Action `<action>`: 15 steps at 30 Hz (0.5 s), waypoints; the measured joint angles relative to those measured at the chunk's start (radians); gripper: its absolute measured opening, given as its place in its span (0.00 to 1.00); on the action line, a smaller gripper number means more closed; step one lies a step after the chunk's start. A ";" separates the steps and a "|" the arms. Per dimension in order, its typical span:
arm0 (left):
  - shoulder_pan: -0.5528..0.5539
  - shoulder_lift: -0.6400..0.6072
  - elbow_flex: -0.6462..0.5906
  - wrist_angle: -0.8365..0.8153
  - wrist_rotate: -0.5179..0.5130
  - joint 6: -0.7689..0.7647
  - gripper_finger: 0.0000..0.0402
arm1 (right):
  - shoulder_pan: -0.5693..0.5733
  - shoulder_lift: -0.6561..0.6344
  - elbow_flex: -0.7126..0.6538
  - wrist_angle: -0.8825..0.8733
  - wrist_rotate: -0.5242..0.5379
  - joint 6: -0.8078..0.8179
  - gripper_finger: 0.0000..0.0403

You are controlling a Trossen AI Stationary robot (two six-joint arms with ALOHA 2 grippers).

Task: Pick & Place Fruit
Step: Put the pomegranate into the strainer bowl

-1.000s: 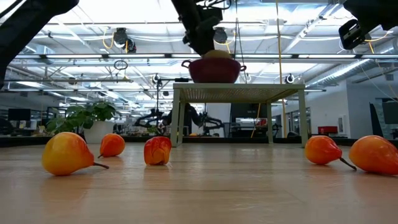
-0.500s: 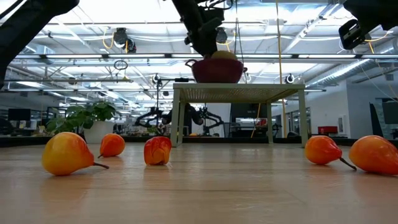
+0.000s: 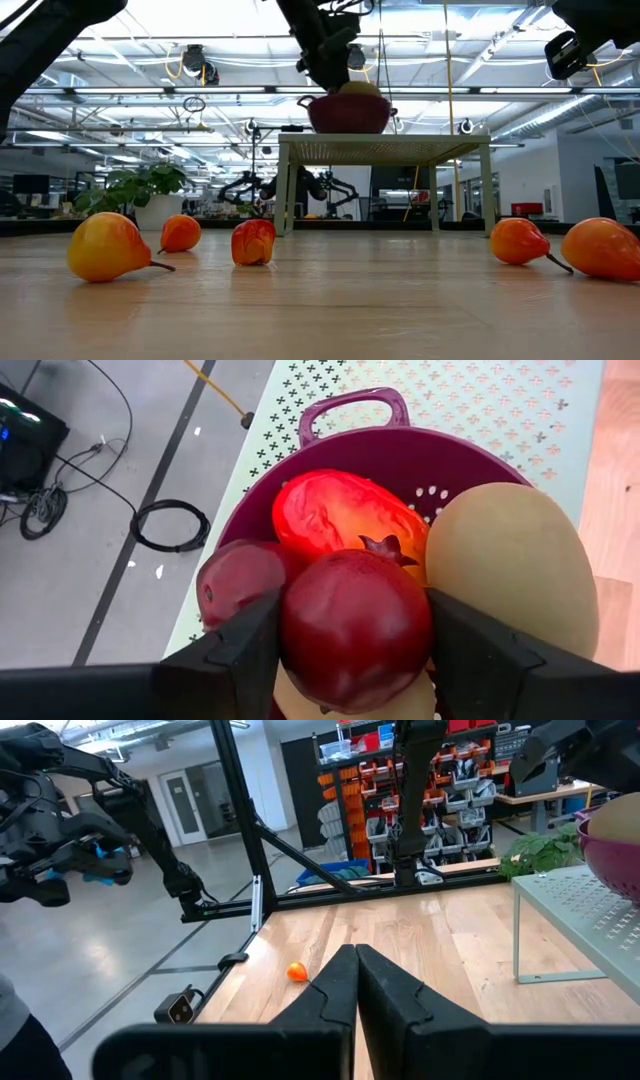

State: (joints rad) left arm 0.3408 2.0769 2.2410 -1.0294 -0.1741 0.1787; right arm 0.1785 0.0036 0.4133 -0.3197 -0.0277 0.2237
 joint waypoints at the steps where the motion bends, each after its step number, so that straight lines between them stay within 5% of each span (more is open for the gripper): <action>1: 0.000 0.000 0.000 0.000 0.000 0.000 0.57 | 0.000 0.000 0.000 0.000 0.000 0.000 0.01; 15: -0.005 -0.025 0.001 -0.028 -0.064 0.007 0.72 | 0.000 0.000 0.000 0.000 0.000 0.000 0.01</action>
State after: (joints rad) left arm 0.3359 2.0518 2.2422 -1.0573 -0.2384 0.1860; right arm 0.1787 0.0036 0.4133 -0.3199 -0.0277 0.2237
